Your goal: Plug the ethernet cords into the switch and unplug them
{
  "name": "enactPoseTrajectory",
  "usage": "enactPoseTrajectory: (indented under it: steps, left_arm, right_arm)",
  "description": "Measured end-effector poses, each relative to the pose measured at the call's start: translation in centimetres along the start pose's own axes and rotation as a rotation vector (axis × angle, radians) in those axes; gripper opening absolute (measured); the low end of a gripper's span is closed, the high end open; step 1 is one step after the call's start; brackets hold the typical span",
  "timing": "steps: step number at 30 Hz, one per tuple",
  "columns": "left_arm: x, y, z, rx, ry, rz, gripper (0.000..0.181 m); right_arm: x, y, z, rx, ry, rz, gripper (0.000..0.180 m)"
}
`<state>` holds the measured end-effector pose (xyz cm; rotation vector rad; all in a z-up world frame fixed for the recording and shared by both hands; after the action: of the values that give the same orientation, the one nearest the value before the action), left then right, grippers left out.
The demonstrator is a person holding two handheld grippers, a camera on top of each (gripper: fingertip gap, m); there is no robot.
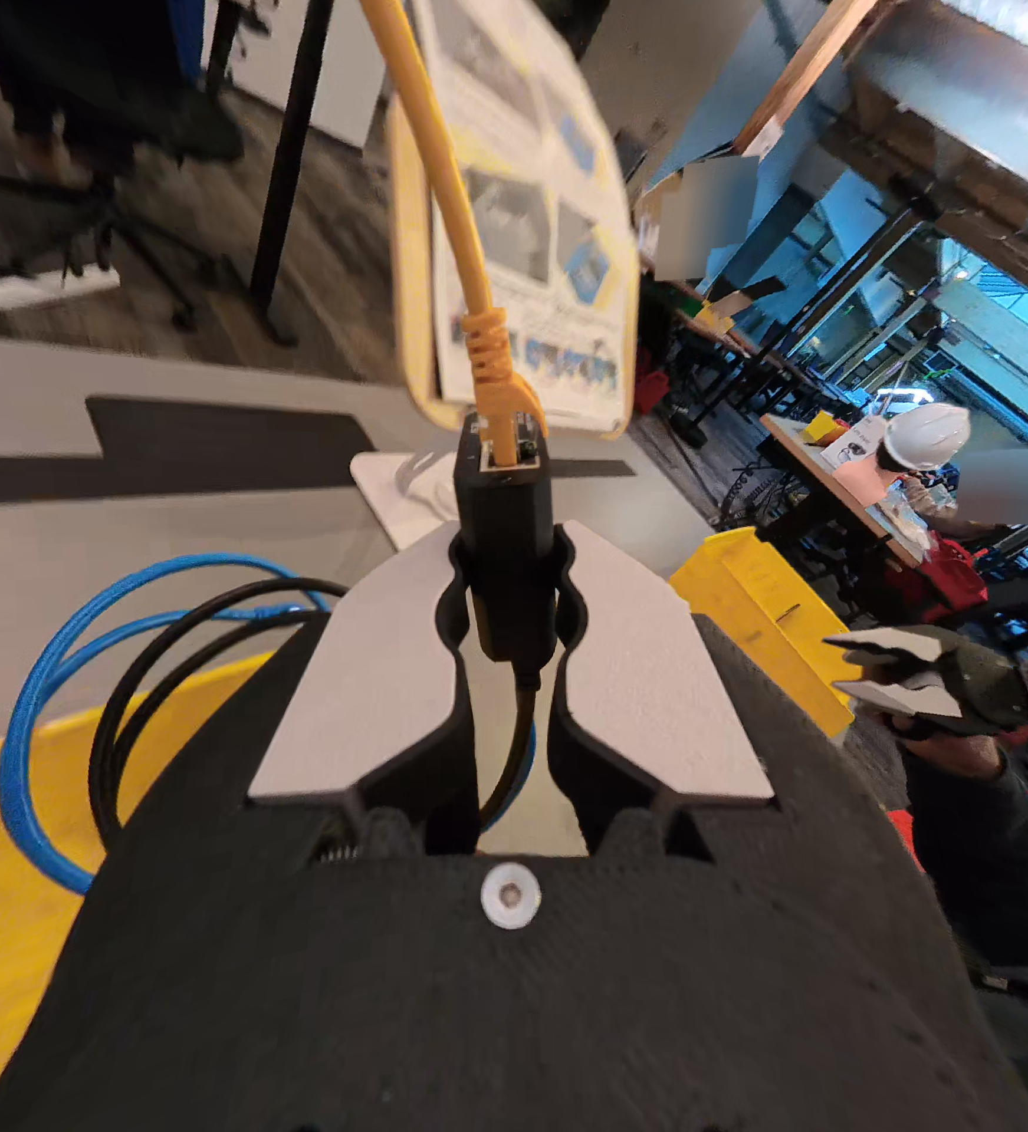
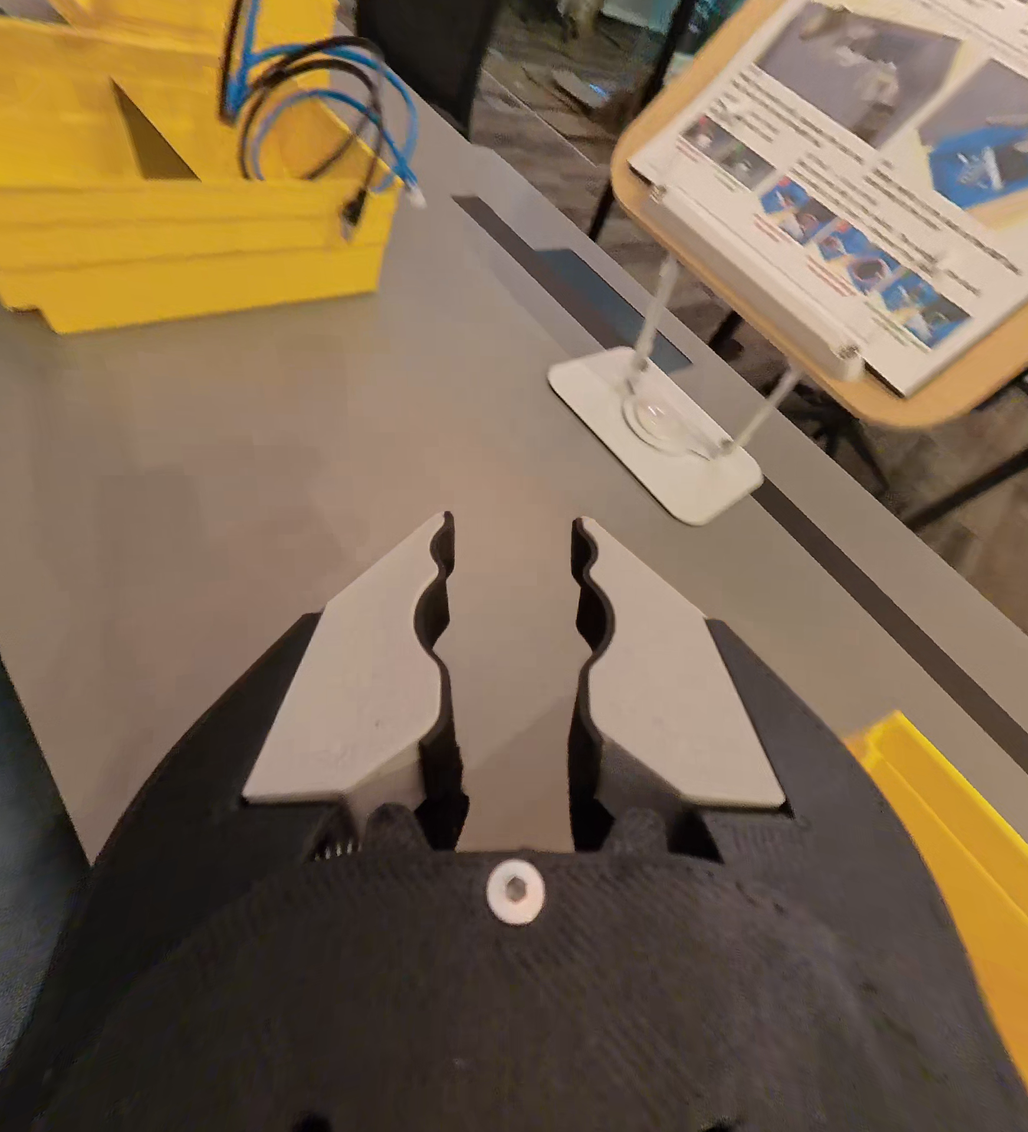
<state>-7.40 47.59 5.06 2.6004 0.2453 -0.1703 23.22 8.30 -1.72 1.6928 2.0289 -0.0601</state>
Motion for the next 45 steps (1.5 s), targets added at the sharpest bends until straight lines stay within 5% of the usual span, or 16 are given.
enactPoseTrajectory:
  steps: [9,16,19,22,23,27,36,45]
  left_arm:
    - [1.6,11.3,-4.9,0.219,0.151,0.076,0.025]
    - [7.2,18.9,-2.2,0.252,0.14,0.209,0.025]
    - [9.4,21.0,-0.2,0.248,0.097,0.265,0.025]
    - [11.1,22.2,1.8,0.226,0.058,0.322,0.025]
    - [11.4,22.3,2.2,0.218,0.06,0.35,0.025]
    - [11.8,21.9,3.2,0.237,0.046,0.41,0.027]
    - [10.5,20.6,8.8,0.478,-0.127,0.241,0.053]
    - [7.7,21.9,13.3,0.911,-0.181,0.038,0.047]
  right_arm:
    - [7.3,-4.3,-9.1,-0.031,0.189,-0.15,0.067]
    - [12.3,-4.2,-14.0,0.097,0.267,-0.166,0.085]
    - [12.7,-3.7,-13.9,0.158,0.312,-0.184,0.068]
    - [11.8,-3.0,-13.1,0.112,0.337,-0.186,0.008]
    - [11.3,-2.7,-12.7,0.09,0.331,-0.193,0.004]
    - [9.4,-0.6,-10.9,0.094,0.292,-0.287,0.0]
    - [7.1,1.3,-7.7,0.123,0.166,-0.458,0.0]
    - [7.4,1.3,-5.5,0.251,0.126,-0.537,0.0]
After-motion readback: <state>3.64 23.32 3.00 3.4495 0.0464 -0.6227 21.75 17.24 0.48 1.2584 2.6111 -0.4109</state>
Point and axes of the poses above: each gripper's, where its closed fingertips meet, x out along the fingers, z out of its underside, y = z × x across the jaws, the point moved 8 cm from there along -x, back along the fingers, and after that the axes turned 2 degrees about x, right-handed, at the moved point
